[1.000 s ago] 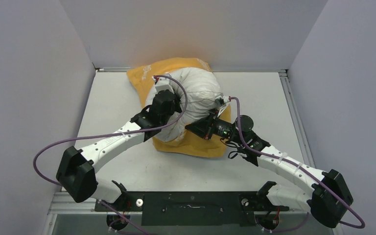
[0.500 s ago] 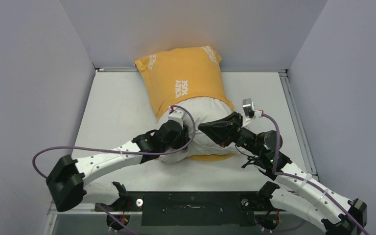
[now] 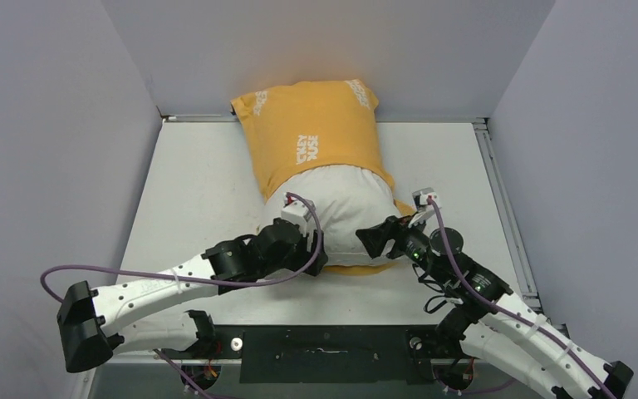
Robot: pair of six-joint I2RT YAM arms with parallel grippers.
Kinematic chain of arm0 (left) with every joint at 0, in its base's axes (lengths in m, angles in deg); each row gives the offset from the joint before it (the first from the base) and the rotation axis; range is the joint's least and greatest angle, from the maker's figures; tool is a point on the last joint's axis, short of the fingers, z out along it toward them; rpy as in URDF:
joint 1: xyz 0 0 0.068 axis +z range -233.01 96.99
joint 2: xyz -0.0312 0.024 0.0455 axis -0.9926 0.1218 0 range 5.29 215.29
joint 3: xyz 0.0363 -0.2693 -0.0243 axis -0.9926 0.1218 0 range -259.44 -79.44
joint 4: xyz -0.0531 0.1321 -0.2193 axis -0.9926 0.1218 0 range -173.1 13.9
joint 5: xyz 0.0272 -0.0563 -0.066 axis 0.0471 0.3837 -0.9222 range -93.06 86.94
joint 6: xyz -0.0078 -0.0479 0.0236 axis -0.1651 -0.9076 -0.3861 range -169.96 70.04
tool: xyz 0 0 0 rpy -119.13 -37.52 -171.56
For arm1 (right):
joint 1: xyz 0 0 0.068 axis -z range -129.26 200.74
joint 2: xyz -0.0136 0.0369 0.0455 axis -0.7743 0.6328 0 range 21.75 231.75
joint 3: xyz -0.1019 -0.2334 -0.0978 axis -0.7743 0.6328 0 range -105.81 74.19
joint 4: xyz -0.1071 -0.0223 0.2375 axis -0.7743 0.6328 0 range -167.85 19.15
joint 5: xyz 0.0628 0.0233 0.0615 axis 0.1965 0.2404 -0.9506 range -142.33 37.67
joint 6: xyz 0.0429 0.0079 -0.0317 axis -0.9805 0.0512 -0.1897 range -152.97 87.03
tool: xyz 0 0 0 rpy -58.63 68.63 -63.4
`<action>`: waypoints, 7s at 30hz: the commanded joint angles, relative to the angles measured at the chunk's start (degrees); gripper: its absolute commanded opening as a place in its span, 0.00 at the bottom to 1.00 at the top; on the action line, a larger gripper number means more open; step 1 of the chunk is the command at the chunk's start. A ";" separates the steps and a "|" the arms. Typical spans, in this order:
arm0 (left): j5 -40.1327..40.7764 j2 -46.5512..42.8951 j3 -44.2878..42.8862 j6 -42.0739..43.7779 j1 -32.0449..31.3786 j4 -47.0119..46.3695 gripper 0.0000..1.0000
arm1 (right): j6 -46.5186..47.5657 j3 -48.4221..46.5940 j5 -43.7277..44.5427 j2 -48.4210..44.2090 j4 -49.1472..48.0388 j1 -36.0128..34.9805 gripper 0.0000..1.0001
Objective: Put the pillow into the pillowcase
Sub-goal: Stuff the pillow into the pillowcase.
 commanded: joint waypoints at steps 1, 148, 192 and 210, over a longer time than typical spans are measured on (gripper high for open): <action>8.72 4.04 -8.20 1.65 -9.77 1.35 0.73 | 1.26 -6.83 18.63 -4.40 15.65 0.61 0.84; 11.28 31.44 -58.14 20.43 18.08 21.47 0.00 | -10.37 7.34 -32.19 15.69 -43.24 19.51 0.05; -31.89 26.94 -16.79 9.23 10.73 -10.53 0.53 | -5.65 4.24 -34.08 12.54 -39.82 22.01 0.05; -24.58 9.07 -25.53 7.04 6.14 -5.90 0.61 | -6.10 4.12 -34.64 16.65 -40.57 23.23 0.05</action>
